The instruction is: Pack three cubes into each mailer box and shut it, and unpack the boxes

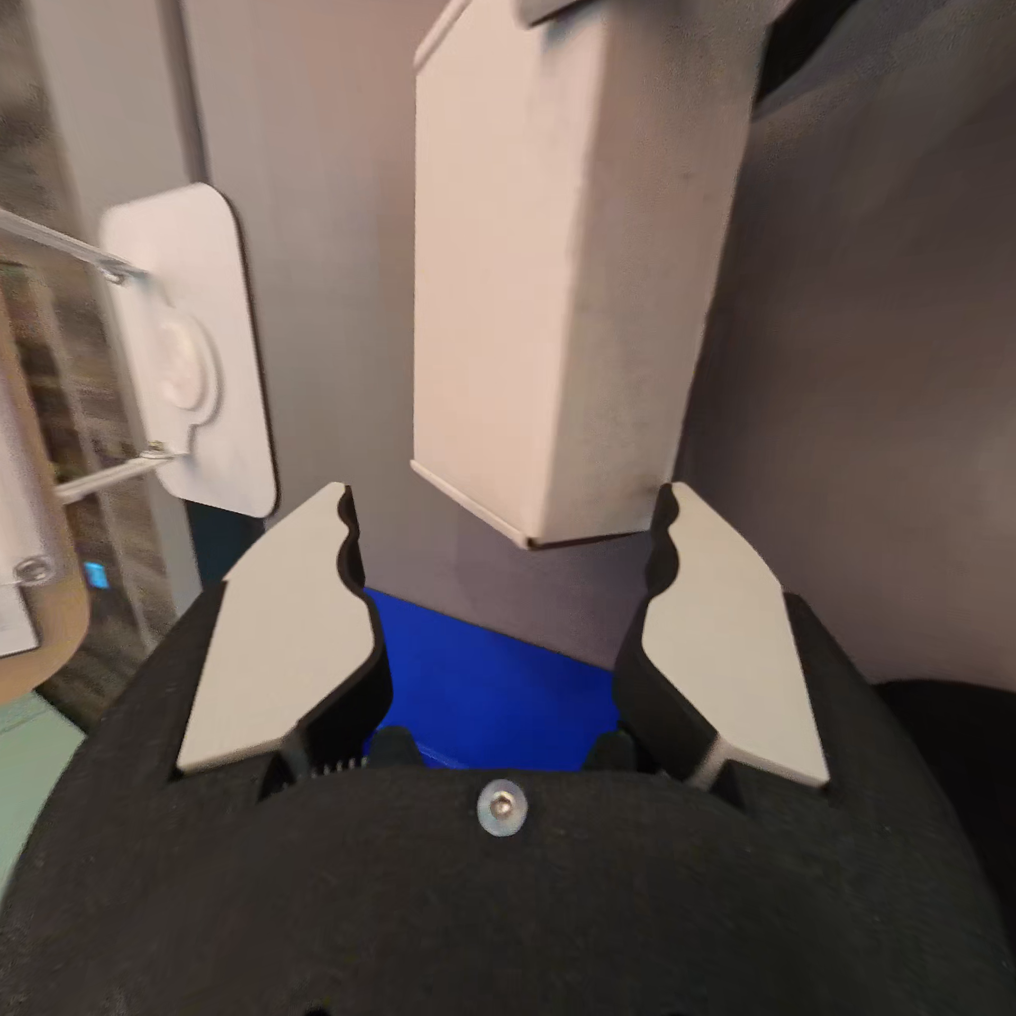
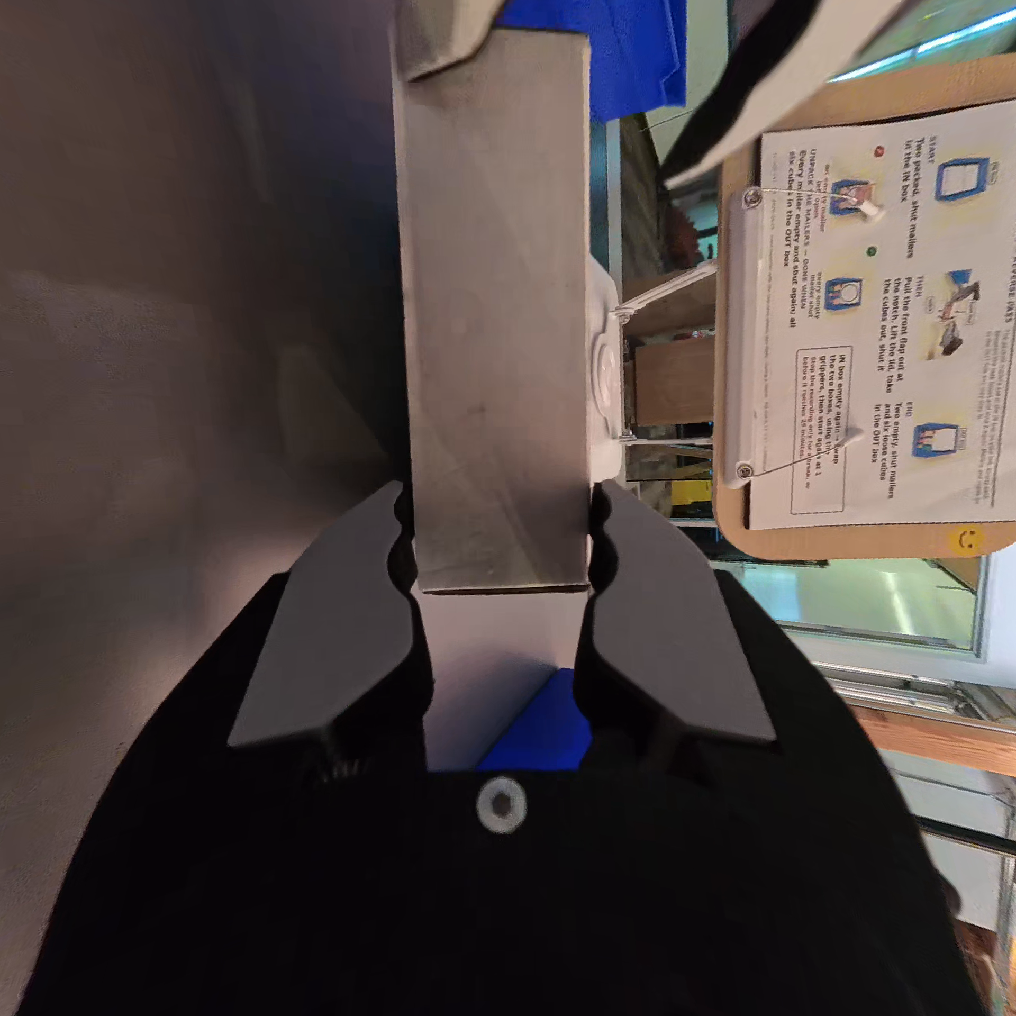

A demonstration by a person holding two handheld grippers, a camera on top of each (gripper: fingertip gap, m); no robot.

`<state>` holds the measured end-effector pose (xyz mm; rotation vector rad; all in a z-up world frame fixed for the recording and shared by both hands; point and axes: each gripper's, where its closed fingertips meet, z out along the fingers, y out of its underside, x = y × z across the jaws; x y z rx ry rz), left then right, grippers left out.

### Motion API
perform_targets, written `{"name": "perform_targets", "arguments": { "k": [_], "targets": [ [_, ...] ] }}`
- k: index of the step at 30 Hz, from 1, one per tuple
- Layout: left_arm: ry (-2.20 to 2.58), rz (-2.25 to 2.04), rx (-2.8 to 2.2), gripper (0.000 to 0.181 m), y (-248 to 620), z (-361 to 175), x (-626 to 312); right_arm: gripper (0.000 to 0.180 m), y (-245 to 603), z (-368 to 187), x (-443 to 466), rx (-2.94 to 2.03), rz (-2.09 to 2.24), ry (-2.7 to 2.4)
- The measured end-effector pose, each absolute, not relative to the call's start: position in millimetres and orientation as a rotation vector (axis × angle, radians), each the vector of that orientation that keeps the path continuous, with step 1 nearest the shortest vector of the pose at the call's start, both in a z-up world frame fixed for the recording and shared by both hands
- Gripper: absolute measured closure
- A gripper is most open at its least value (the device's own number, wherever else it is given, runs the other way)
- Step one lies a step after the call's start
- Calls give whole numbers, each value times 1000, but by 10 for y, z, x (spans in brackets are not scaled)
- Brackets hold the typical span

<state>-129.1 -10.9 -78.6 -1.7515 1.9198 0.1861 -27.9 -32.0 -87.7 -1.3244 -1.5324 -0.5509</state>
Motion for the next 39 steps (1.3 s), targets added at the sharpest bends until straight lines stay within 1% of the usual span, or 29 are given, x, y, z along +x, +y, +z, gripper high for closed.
{"name": "perform_targets", "arguments": {
  "k": [2, 4, 9, 12, 17, 20, 25, 31, 35, 39],
  "targets": [
    [1856, 215, -1653, 91, -239, -787, -1249, 117, -337, -862, -287, -1336, -524, -1537],
    [1835, 262, -1605, 98, -331, -843, -1209, 117, -355, -844, -291, -1362, -493, -1538],
    [1858, 417, -1564, 96, -246, -1024, -1184, 117, -401, -818, -243, -1410, -409, -1546],
    [1843, 323, -1566, 103, -164, -1032, -1096, 117, -432, -789, -224, -1424, -318, -1534],
    [1829, 121, -1582, 103, -217, -967, -964, 117, -450, -738, -180, -1467, -143, -1479],
    [1830, 102, -1622, 103, -266, -984, -972, 118, -506, -717, -200, -1502, -52, -1467],
    [1852, 83, -1657, 103, -306, -984, -963, 117, -519, -709, -190, -1551, -24, -1444],
    [1860, -48, -1708, 105, -373, -952, -947, 114, -532, -651, -240, -1595, 113, -1323],
    [1854, -102, -1726, 105, -401, -938, -926, 113, -523, -628, -318, -1543, 93, -1300],
    [1838, -231, -1740, 106, -500, -907, -841, 109, -475, -715, -343, -1509, -92, -1380]
  ]
}}
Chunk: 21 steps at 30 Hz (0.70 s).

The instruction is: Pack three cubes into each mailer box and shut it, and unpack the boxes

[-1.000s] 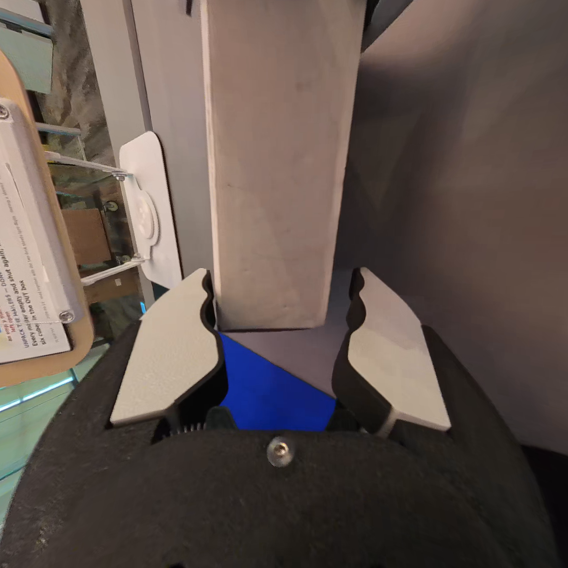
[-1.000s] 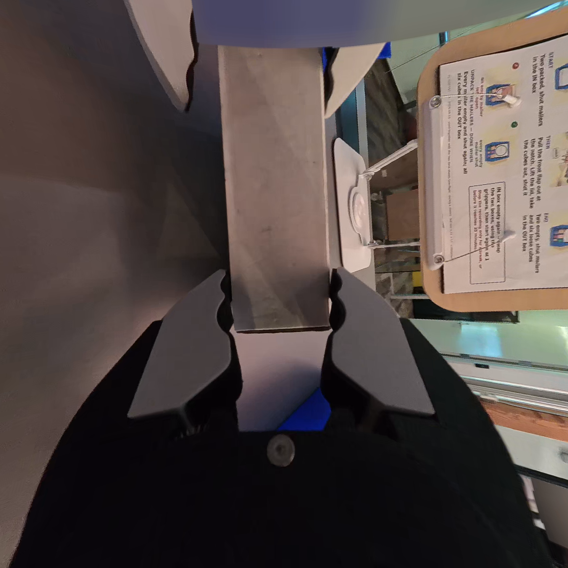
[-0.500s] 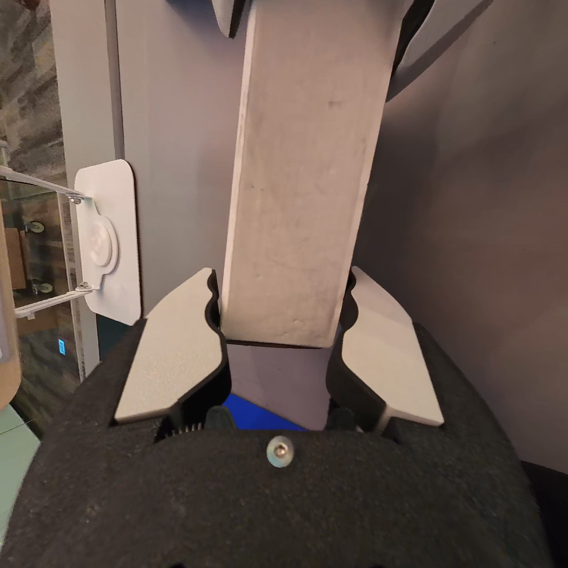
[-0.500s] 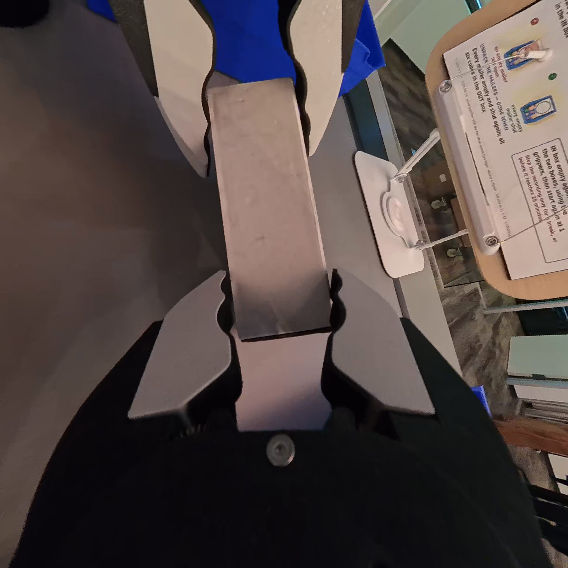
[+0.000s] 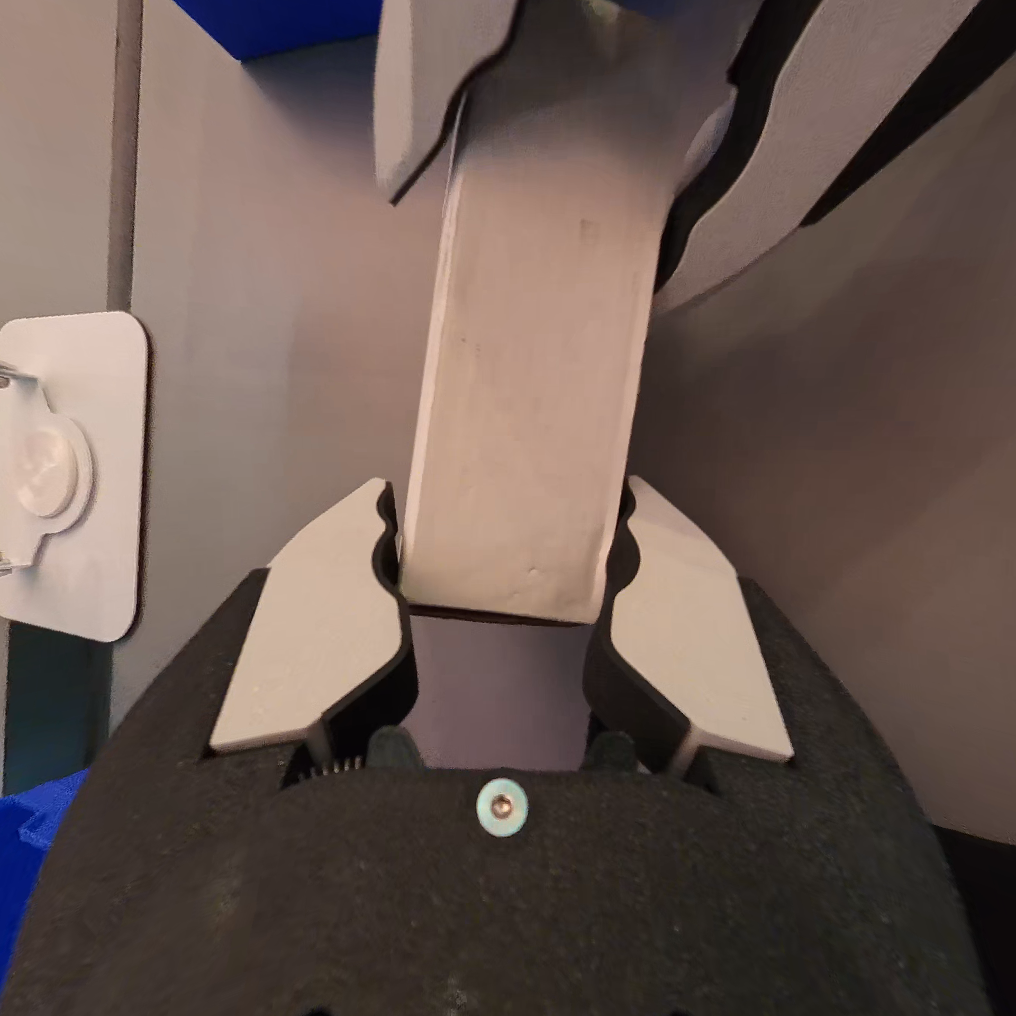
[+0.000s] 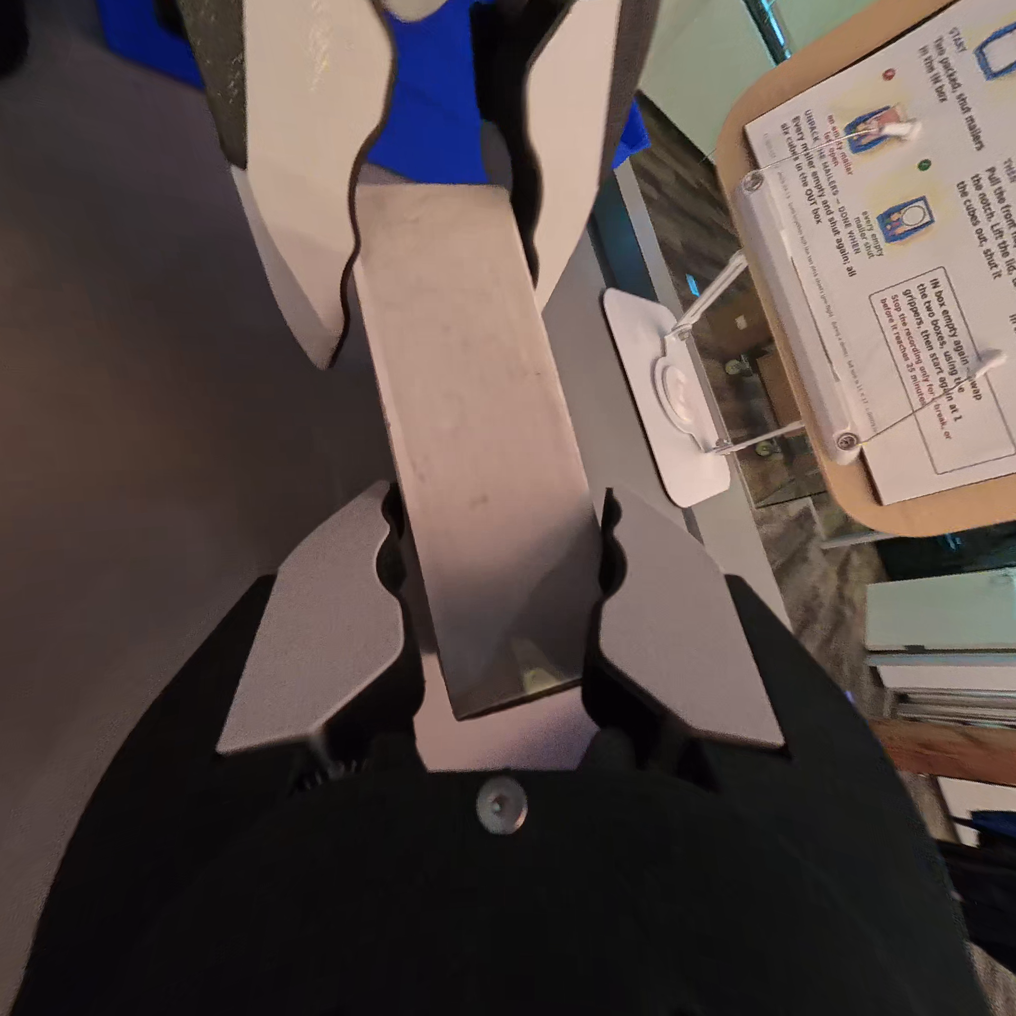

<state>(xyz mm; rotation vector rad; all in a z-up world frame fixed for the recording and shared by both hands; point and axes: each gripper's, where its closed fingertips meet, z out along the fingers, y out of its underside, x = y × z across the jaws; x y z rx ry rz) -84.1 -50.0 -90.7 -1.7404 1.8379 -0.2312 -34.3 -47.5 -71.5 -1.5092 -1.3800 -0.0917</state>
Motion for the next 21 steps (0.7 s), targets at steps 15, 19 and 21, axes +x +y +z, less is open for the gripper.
{"name": "perform_targets", "arguments": {
  "k": [15, 19, 21],
  "targets": [
    [1208, -554, -2043, 73, -569, -1033, -698, 113, -526, -762, -218, -1826, 154, -1639],
    [1090, -595, -1988, 91, -449, -1080, -681, 114, -487, -787, -202, -1892, 225, -1731],
    [1085, -637, -1923, 92, -458, -1055, -643, 113, -492, -799, -197, -1909, 267, -1782]
  ]
}}
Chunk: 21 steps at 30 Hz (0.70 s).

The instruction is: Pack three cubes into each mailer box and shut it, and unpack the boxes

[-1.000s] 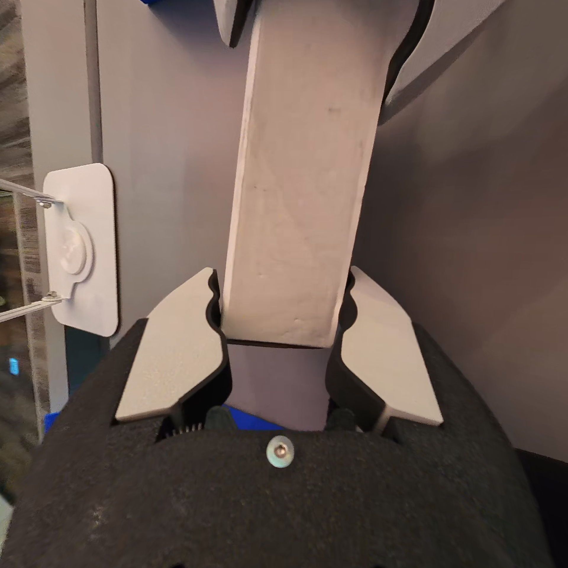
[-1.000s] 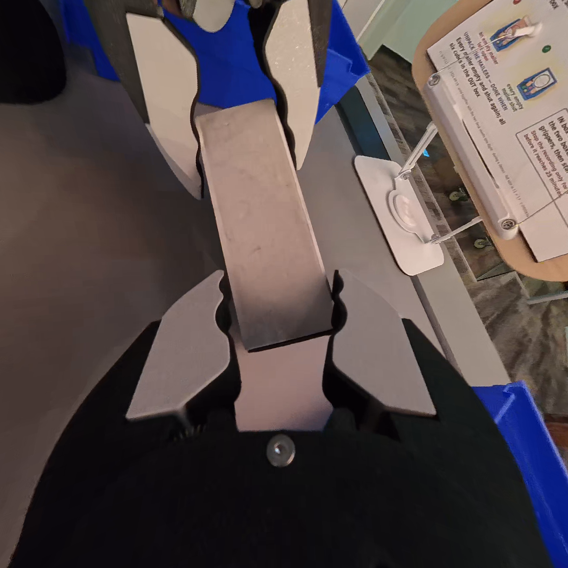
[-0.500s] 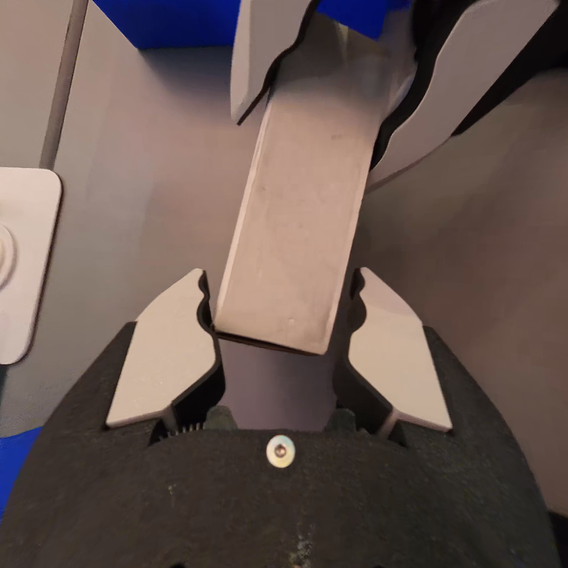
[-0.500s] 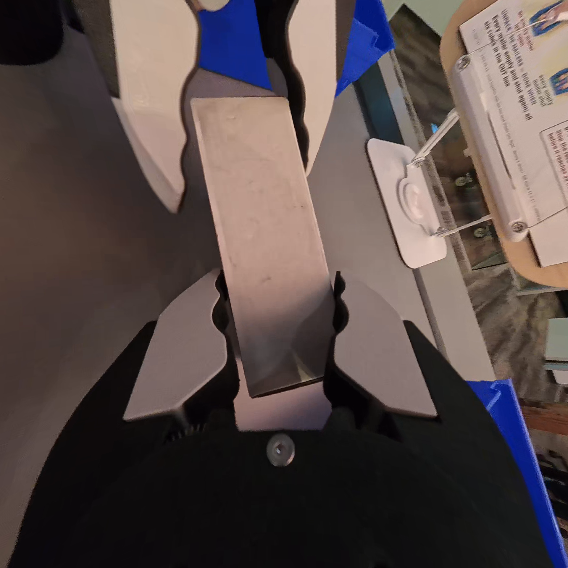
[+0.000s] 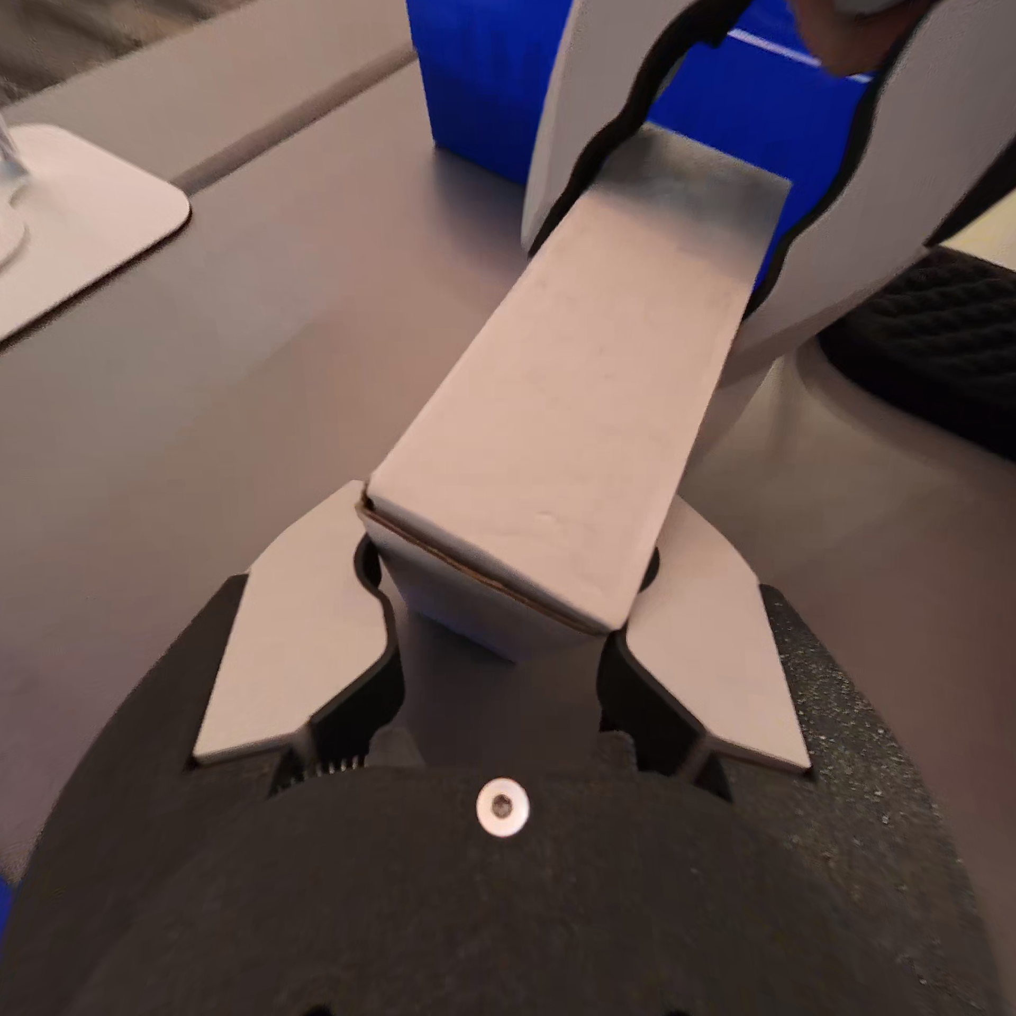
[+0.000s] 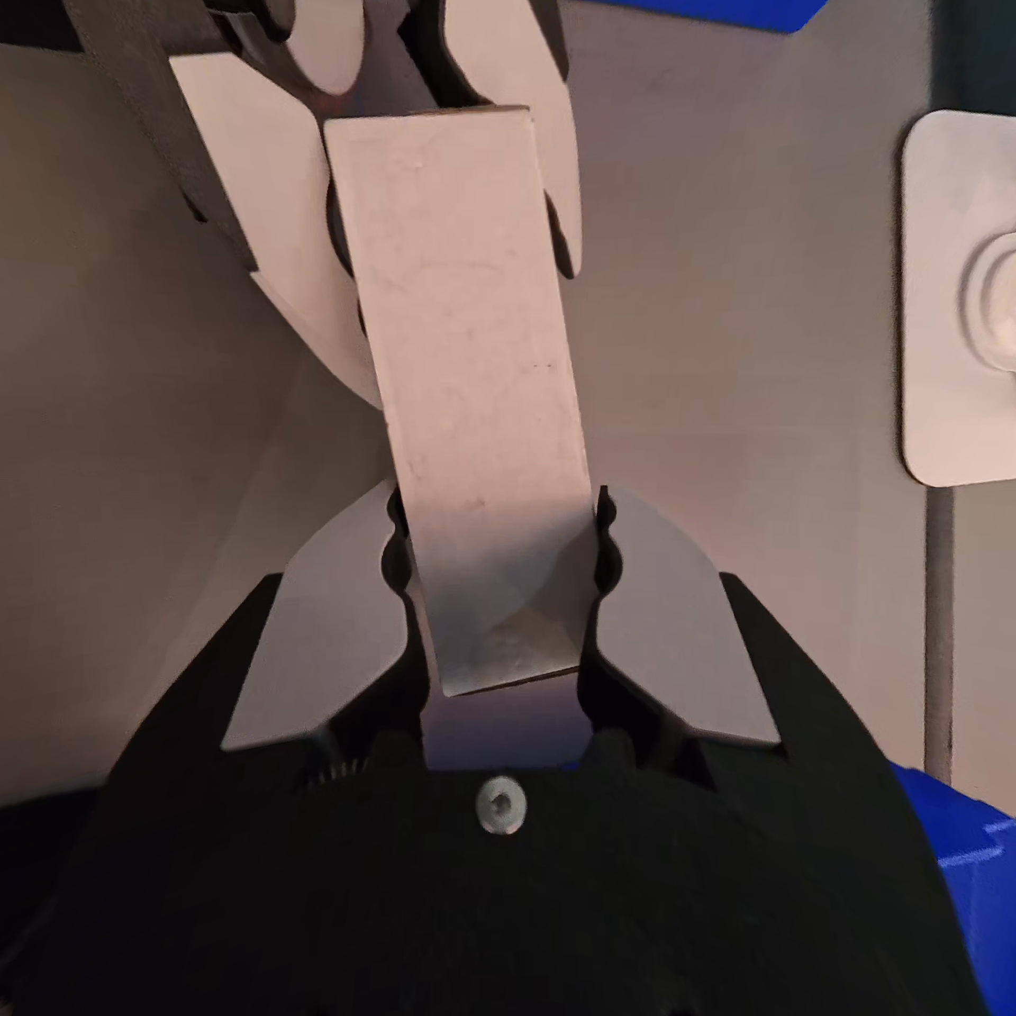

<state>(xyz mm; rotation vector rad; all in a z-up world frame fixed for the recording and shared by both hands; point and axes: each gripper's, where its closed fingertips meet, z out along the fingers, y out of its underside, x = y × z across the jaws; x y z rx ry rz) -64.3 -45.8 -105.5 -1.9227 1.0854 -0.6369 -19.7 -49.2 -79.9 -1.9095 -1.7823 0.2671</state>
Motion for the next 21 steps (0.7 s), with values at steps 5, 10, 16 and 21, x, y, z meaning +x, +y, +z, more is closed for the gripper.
{"name": "perform_targets", "arguments": {
  "k": [5, 10, 16, 21],
  "targets": [
    [1158, -527, -1761, 85, -391, -1107, -595, 112, -505, -829, -181, -2045, 275, -1852],
    [1103, -708, -1755, 74, -466, -1067, -527, 112, -524, -866, -176, -2074, 225, -1876],
    [1088, -604, -1806, 71, -356, -1152, -517, 112, -525, -920, -189, -2014, 177, -1955],
    [1121, -685, -1795, 83, -367, -1137, -479, 112, -499, -897, -205, -1946, 162, -1952]
  ]
}}
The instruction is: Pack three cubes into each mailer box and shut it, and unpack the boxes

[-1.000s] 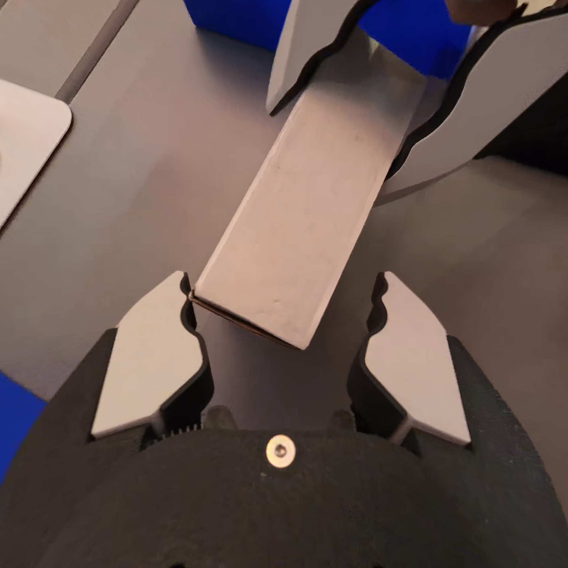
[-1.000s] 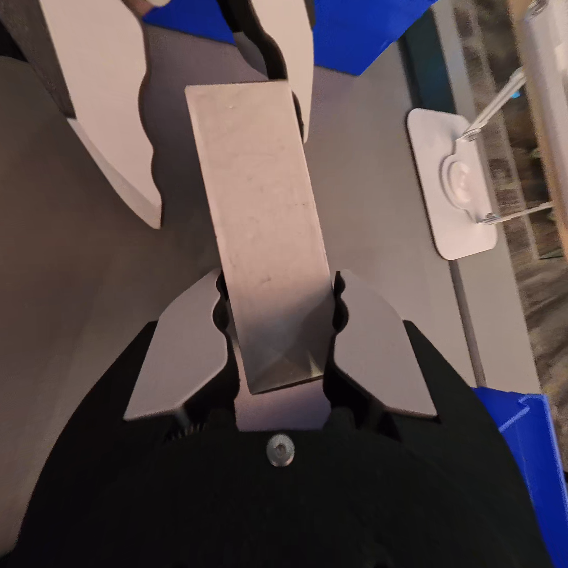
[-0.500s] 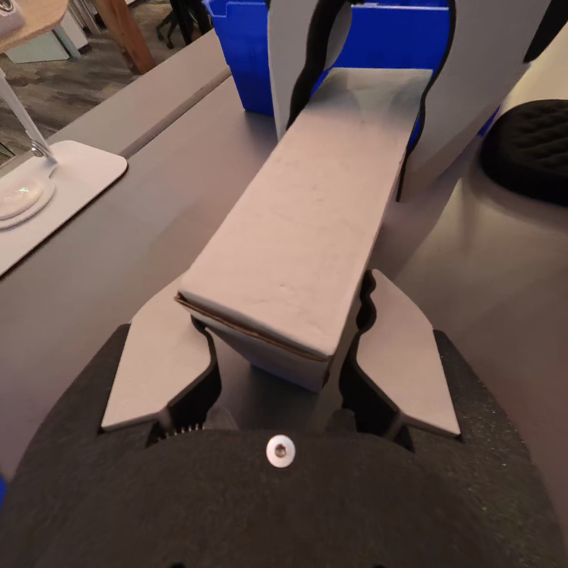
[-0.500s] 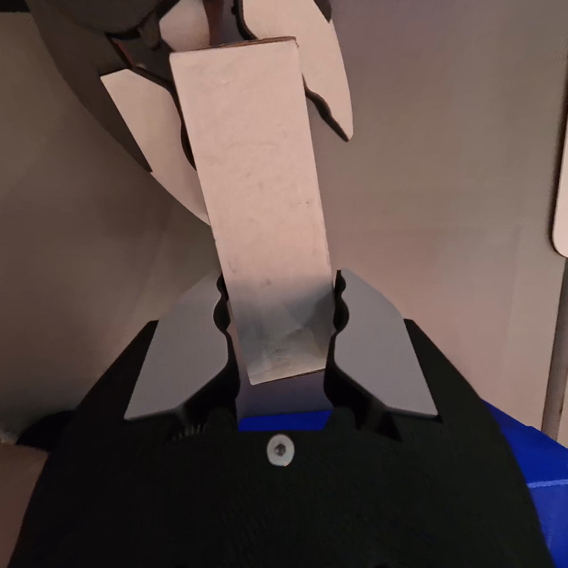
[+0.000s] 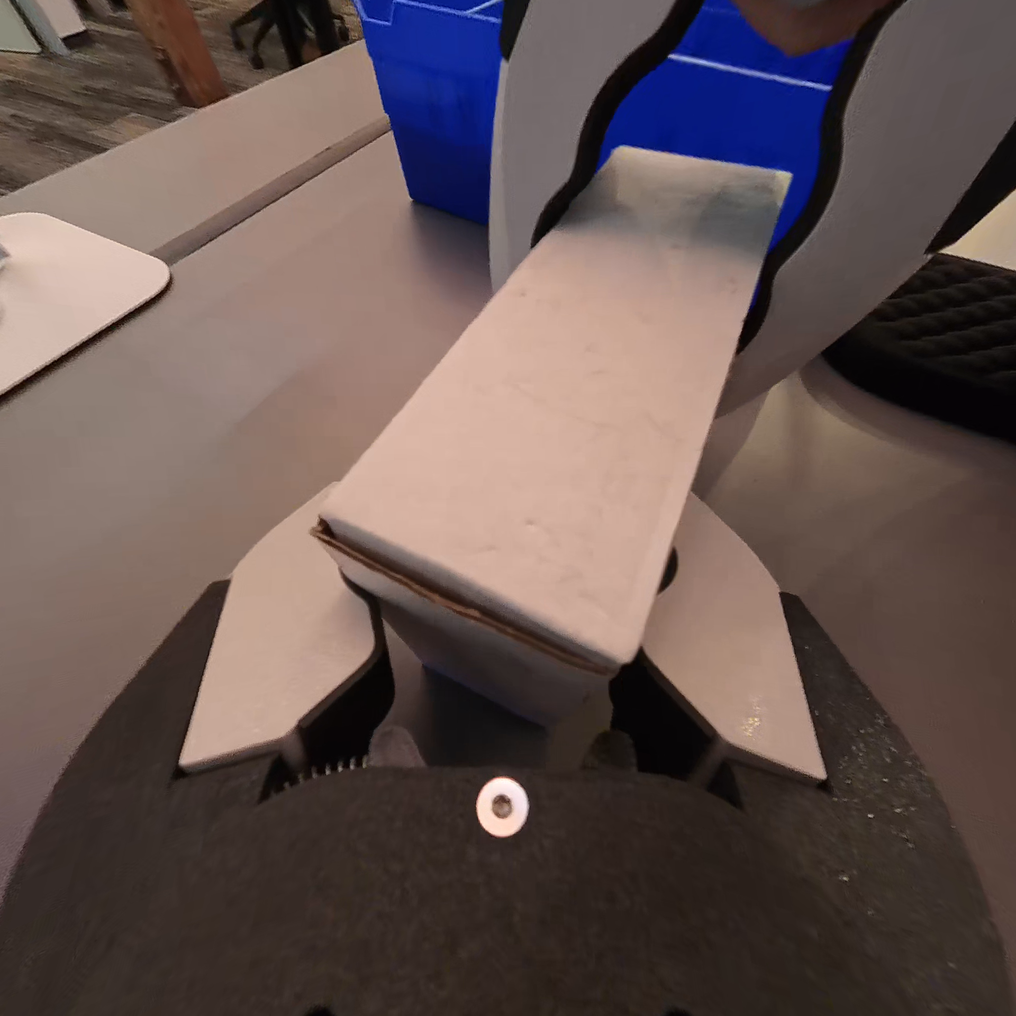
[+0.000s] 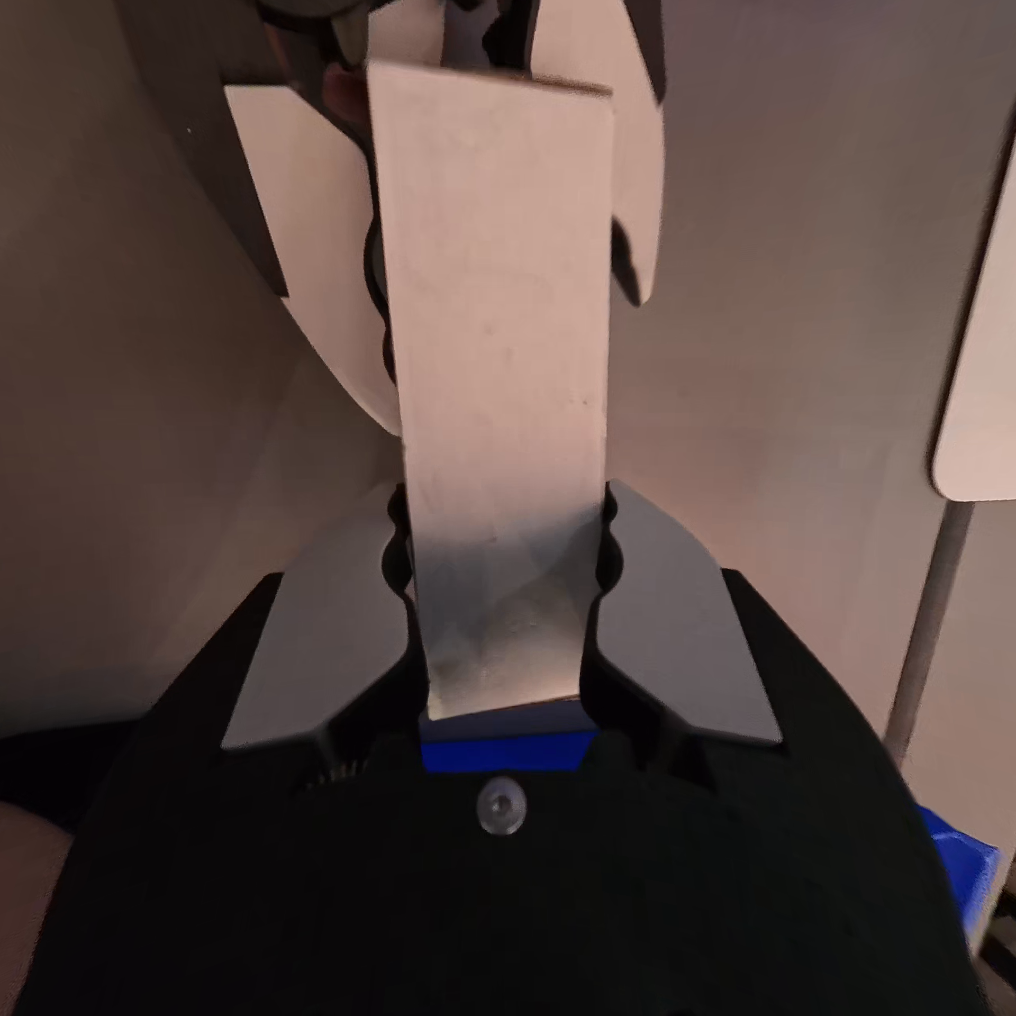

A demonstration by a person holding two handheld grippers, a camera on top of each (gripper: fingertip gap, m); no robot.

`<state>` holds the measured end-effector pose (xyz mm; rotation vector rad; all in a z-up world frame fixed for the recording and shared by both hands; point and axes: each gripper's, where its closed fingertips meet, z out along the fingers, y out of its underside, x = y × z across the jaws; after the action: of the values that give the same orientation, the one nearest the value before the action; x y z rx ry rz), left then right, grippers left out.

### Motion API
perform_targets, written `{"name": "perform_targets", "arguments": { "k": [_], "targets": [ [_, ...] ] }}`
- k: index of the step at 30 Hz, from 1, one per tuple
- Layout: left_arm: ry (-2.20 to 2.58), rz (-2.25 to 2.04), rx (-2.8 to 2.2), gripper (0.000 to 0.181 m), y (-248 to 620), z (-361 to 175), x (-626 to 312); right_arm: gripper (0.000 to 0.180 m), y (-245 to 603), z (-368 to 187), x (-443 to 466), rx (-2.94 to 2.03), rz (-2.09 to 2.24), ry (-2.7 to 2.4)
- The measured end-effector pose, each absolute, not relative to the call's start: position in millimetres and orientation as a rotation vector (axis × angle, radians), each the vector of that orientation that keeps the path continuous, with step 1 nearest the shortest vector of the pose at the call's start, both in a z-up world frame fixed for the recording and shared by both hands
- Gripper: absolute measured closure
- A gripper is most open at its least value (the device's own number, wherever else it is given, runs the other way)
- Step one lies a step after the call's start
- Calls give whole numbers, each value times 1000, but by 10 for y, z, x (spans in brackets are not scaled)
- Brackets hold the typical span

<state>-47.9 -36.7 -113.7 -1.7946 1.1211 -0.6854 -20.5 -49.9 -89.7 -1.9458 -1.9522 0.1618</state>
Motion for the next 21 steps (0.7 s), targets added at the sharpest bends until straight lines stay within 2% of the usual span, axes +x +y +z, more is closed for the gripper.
{"name": "perform_targets", "arguments": {
  "k": [3, 7, 14, 19, 21],
  "targets": [
    [1115, -687, -1797, 86, -380, -1135, -483, 112, -483, -678, -368, -1804, 138, -1887],
    [1107, -686, -1800, 87, -381, -1133, -517, 127, -620, -334, -802, -1509, 176, -1802],
    [1110, -686, -1802, 88, -386, -1136, -525, 154, -701, -452, -960, -1449, 139, -1854],
    [1107, -685, -1806, 88, -380, -1138, -532, 161, -724, -470, -991, -1420, 149, -1872],
    [1101, -681, -1808, 89, -372, -1138, -538, 169, -754, -484, -998, -1363, 108, -1905]
  ]
}}
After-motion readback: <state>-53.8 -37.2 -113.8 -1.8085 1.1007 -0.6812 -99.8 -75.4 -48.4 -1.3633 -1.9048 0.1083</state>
